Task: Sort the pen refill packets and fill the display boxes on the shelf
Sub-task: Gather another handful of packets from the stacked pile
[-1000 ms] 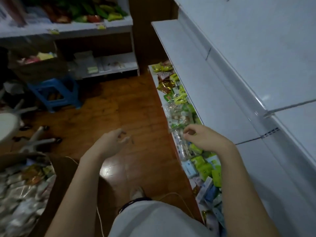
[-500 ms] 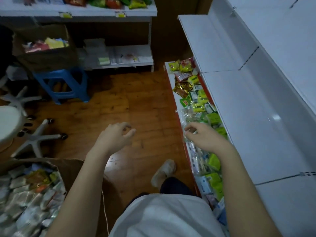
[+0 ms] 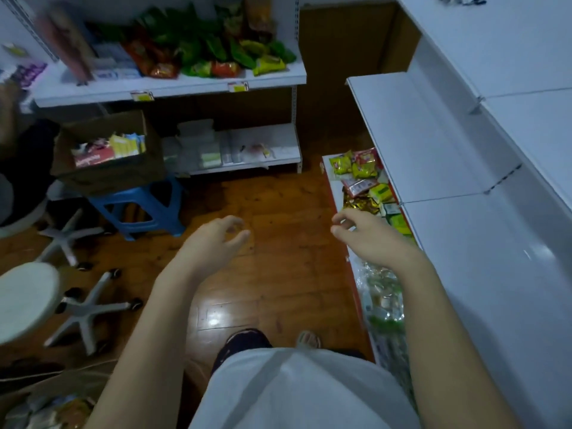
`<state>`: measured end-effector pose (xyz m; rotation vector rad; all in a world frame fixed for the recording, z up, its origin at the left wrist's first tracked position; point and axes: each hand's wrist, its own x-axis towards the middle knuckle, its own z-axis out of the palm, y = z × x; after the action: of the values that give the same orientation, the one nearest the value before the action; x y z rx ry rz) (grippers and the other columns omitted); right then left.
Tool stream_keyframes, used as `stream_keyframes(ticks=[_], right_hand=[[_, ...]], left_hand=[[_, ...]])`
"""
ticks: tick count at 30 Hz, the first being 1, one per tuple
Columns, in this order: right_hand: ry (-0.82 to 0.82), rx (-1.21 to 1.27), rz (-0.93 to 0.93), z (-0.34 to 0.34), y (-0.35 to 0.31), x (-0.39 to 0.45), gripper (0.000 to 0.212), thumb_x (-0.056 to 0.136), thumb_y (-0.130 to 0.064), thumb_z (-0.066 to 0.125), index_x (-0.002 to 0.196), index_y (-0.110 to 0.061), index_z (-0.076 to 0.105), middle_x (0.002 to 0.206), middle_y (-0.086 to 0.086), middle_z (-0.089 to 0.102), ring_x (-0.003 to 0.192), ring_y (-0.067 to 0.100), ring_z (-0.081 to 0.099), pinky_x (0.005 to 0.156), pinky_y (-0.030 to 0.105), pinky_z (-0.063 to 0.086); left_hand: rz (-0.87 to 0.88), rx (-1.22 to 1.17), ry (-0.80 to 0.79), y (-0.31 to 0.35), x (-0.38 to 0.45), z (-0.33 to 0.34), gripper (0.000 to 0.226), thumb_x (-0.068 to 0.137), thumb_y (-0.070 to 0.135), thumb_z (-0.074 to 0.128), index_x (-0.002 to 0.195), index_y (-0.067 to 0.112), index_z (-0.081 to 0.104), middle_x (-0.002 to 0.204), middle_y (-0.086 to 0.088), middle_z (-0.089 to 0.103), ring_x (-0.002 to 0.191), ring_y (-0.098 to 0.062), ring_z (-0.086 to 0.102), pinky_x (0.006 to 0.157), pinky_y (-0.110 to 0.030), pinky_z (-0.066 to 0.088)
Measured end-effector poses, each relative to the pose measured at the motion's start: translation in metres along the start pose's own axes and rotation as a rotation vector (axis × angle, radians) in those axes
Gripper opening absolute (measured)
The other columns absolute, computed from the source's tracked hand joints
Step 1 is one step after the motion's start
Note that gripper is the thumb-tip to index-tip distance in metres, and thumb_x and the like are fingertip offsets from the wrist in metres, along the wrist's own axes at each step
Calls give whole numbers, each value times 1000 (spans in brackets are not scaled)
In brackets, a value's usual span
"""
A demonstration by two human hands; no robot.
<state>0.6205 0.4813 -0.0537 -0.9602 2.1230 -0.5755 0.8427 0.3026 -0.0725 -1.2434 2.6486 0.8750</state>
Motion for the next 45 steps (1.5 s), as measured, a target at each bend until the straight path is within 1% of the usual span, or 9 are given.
stream_keyframes(ticks=[5,8,19,22,29,32,35,40,45], right_hand=[[-225,-60,90,-23,-7,69,40,99,-43,52,135,-24,52,119,-6,53,108,15,54,82,27,42],[-144,-11,96,-42,-15,121,40,99,-43,53,134,-24,53,119,-6,55,107,13,54,76,24,42],[-109,46,273,-94,-43,299,41,99,-42,54,135,-23,52,132,2,56,117,17,53,96,32,45],[-129,73,291,-121,-46,339,41,97,-44,56,133,-25,54,134,2,56,118,16,54,98,33,45],[65,118,187,-206,-49,451,29,99,-37,54,124,-24,59,122,-4,61,111,14,58,96,37,50],[215,136,124,-261,-59,485,13,99,-35,54,103,-26,63,103,-9,64,96,12,61,82,33,53],[460,74,32,-322,-76,506,18,98,-39,53,86,-28,61,82,-7,64,77,12,60,72,38,54],[858,-14,-54,-400,-82,507,33,98,-43,51,69,-26,49,60,-8,49,58,9,47,51,23,32],[1394,-219,69,-450,-34,515,29,94,-34,52,69,-18,56,63,-11,48,63,9,43,58,25,34]], left_hand=[[-62,-6,-256,-6,75,-10,47,99,49,49,142,31,46,136,3,54,116,-16,55,91,-30,46],[-51,-10,-233,-9,137,-29,47,100,47,48,143,28,45,136,1,55,118,-19,54,93,-32,47],[80,-10,-346,-1,375,-75,48,101,45,48,145,27,42,142,-2,52,125,-21,51,102,-37,46],[92,-32,-440,17,423,-91,47,101,43,49,145,29,41,142,3,48,122,-22,54,85,-31,52],[273,77,-290,85,573,-114,37,100,45,50,131,27,55,121,4,61,109,-18,58,90,-34,50],[426,88,-193,149,627,-145,31,98,49,50,121,31,60,107,11,61,98,-13,60,83,-39,53],[665,46,60,224,679,-181,24,97,46,51,108,29,63,93,11,61,85,-11,57,72,-38,52],[999,6,247,340,742,-209,15,96,41,52,90,30,59,82,14,54,78,-9,48,63,-29,38],[1314,-65,218,434,789,-188,29,94,42,48,78,21,60,78,8,54,77,-14,46,65,-32,37]])
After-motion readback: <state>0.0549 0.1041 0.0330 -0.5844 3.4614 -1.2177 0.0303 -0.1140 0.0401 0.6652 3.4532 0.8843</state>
